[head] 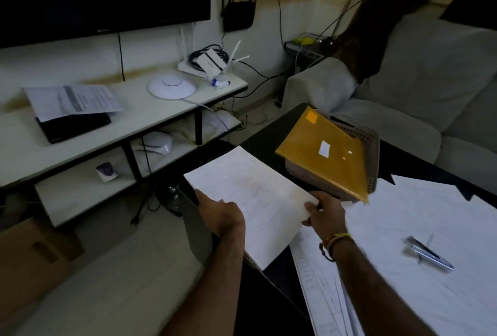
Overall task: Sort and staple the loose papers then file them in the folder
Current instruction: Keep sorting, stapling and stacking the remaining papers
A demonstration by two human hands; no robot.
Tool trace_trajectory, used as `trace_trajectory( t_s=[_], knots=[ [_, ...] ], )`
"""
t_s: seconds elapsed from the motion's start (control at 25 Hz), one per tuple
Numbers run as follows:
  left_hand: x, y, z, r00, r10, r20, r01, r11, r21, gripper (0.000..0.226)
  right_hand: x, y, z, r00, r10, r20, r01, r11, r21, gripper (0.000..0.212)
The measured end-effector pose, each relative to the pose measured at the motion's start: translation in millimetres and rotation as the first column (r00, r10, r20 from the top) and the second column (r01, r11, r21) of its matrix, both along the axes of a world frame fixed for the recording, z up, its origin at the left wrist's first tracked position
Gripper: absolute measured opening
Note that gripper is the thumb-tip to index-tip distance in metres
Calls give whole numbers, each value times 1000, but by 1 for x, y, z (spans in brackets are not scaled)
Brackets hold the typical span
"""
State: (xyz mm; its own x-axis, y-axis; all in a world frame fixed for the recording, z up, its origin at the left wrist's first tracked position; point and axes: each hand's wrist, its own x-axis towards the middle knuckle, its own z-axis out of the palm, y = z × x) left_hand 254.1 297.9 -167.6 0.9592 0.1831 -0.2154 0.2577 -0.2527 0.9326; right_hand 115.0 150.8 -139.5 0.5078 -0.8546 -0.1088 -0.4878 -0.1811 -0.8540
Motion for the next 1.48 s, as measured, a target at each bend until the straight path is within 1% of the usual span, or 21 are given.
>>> trace_trajectory(
  t_s=[0.12, 0.28, 0.44, 0.52, 0.6, 0.72, 0.8, 0.88, 1.0, 1.04, 1.12, 1.2, 1.28, 1.32, 1.4, 1.44, 1.48],
  knots=[
    [5, -4, -3, 998, -32, 49, 28, 997, 77, 73, 18, 4, -13, 997, -80, -21, 79, 997, -9, 35],
    [7, -10, -18, 987, -69, 146, 45, 986, 160, 68, 23, 10, -30, 990, -99, -96, 96, 995, -31, 55],
    [3, -18, -32, 973, -99, 208, 46, 968, 247, 65, 22, 11, -32, 985, -75, -153, 63, 995, -83, 66],
    [2, -20, -36, 964, -108, 243, 39, 961, 274, 63, 23, 11, -31, 985, -65, -160, 54, 996, -74, 71],
    [0, -20, -35, 966, -112, 233, 39, 954, 298, 60, 24, 10, -29, 983, -62, -171, 53, 997, -57, 75],
    [-11, -20, -23, 967, -109, 232, 28, 944, 327, 56, 18, 6, -25, 984, -58, -169, 49, 997, -59, 70],
    [-19, -24, -15, 952, -128, 279, 22, 935, 354, 53, 7, 4, -20, 989, -70, -127, 59, 994, -87, 60],
    [-38, -36, -8, 917, -186, 353, 54, 934, 352, 47, -15, 0, -15, 990, -121, -74, 110, 984, -143, 47],
    [-89, -62, 3, 850, -307, 429, 182, 934, 308, 39, -61, -9, -13, 973, -220, -63, 205, 960, -188, 32],
    [-111, -72, 4, 812, -365, 456, 245, 921, 302, 35, -82, -11, -13, 965, -256, -61, 240, 951, -193, 28],
    [-157, -88, -1, 704, -484, 520, 382, 875, 297, 29, -127, -14, -16, 945, -324, -55, 306, 928, -214, 25],
    [-205, -100, -7, 593, -585, 553, 536, 799, 272, 24, -180, -19, -22, 903, -420, -94, 385, 886, -257, 26],
    [-251, -107, -13, 511, -677, 530, 676, 697, 240, 21, -237, -26, -26, 833, -525, -178, 472, 840, -269, 30],
    [-271, -109, -16, 476, -724, 500, 733, 640, 230, 19, -262, -29, -27, 781, -572, -251, 513, 817, -264, 35],
    [-299, -114, -22, 417, -787, 455, 798, 557, 232, 18, -301, -33, -23, 631, -608, -482, 548, 789, -277, 49],
    [-310, -116, -24, 394, -805, 443, 808, 533, 250, 19, -316, -34, -20, 550, -592, -590, 547, 788, -281, 60],
    [-317, -117, -25, 384, -817, 431, 811, 521, 266, 20, -324, -35, -16, 496, -567, -658, 548, 792, -270, 72]
  ],
)
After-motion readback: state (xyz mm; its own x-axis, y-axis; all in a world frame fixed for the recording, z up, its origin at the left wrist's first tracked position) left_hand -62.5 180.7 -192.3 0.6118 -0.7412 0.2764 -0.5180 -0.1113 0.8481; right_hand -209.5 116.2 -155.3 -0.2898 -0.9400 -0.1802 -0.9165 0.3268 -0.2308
